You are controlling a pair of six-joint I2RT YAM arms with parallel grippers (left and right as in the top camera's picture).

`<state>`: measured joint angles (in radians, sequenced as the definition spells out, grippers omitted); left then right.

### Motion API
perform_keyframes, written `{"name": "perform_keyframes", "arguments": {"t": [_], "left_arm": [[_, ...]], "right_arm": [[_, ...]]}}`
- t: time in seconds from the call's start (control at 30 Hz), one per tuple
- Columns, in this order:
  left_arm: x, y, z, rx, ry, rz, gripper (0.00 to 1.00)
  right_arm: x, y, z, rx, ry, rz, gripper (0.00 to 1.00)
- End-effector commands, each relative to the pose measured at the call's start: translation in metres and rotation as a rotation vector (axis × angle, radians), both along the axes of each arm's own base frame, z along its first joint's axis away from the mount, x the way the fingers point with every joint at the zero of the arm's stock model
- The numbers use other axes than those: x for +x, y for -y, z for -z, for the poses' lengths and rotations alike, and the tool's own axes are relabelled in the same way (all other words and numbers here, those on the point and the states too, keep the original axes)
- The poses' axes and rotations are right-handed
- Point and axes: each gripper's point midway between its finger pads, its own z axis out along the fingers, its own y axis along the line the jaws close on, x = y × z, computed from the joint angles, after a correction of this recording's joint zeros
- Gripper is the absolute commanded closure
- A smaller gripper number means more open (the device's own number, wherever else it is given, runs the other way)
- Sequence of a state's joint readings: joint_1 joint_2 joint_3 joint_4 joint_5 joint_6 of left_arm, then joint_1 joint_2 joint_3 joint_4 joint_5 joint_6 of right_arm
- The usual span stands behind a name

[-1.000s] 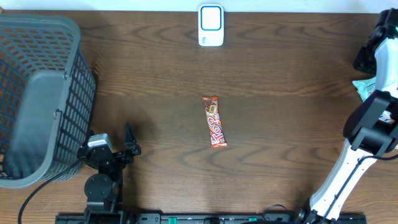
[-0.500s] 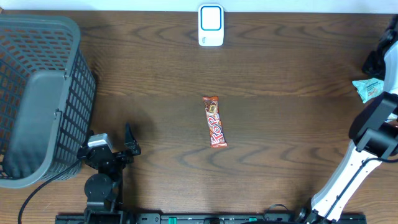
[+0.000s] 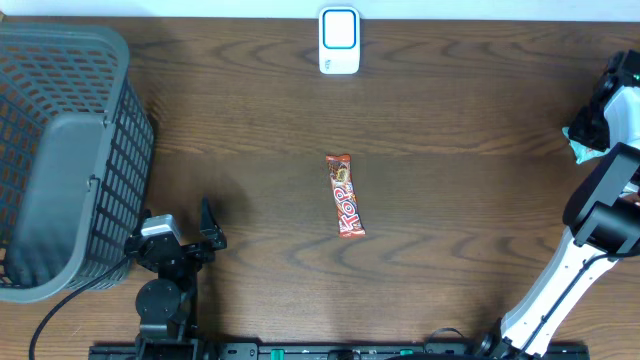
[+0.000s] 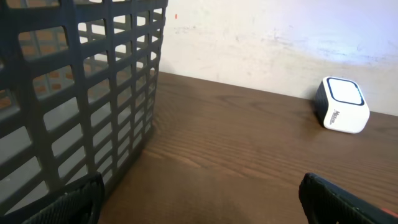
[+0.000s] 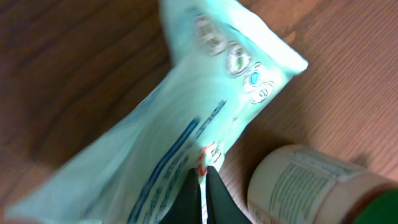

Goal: Scan the item barcode
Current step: 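Carry the wipes pack to the right table edge and release, then move the right gripper to the red snack bar and grasp it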

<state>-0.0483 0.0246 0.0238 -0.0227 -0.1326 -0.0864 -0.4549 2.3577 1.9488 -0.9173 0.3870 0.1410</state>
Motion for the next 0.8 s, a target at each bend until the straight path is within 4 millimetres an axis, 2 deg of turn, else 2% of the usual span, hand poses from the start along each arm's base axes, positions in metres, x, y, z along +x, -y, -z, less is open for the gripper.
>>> {"name": "perform_keyframes", "arguments": {"t": [0.0, 0.03, 0.07, 0.13, 0.17, 0.23, 0.27, 0.4, 0.43, 0.53, 0.63, 0.77], "left_arm": [[-0.001, -0.002, 0.018, -0.009, -0.051, -0.01, 0.0], [-0.001, -0.002, 0.018, -0.009, -0.051, -0.01, 0.0], [-0.001, -0.002, 0.018, -0.009, -0.051, -0.01, 0.0], [-0.001, -0.002, 0.018, -0.009, -0.051, -0.01, 0.0], [-0.001, -0.002, 0.018, -0.009, -0.051, -0.01, 0.0], [-0.001, -0.002, 0.018, -0.009, -0.051, -0.01, 0.0], [-0.001, -0.002, 0.018, -0.009, -0.051, -0.01, 0.0], [-0.001, -0.002, 0.018, -0.009, -0.051, -0.01, 0.0], [-0.001, -0.002, 0.018, -0.009, -0.051, -0.01, 0.0], [-0.001, -0.002, 0.018, -0.009, -0.051, -0.011, 0.0], [-0.001, -0.002, 0.018, -0.009, -0.051, -0.01, 0.0], [-0.001, -0.002, 0.018, -0.009, -0.051, -0.01, 0.0]], "right_arm": [[0.027, -0.005, -0.084, -0.065, 0.171, -0.037, 0.91], [0.032, -0.011, -0.101, -0.06, 0.212, -0.052, 0.84], [0.039, -0.021, -0.12, -0.041, 0.267, -0.078, 0.65], [0.048, -0.047, -0.149, 0.028, 0.363, -0.142, 0.41], [0.051, -0.066, -0.163, 0.082, 0.405, -0.183, 0.26], [0.053, -0.104, -0.183, 0.198, 0.461, -0.262, 0.08], [0.051, -0.132, -0.192, 0.283, 0.482, -0.317, 0.04], [0.042, -0.22, -0.207, 0.538, 0.488, -0.473, 0.06], [0.037, -0.257, -0.207, 0.633, 0.464, -0.517, 0.07], [0.022, -0.325, -0.2, 0.747, 0.373, -0.62, 0.06], [-0.002, -0.383, -0.186, 0.792, 0.254, -0.731, 0.01], [-0.037, -0.441, -0.162, 0.839, 0.106, -0.827, 0.01]]}}
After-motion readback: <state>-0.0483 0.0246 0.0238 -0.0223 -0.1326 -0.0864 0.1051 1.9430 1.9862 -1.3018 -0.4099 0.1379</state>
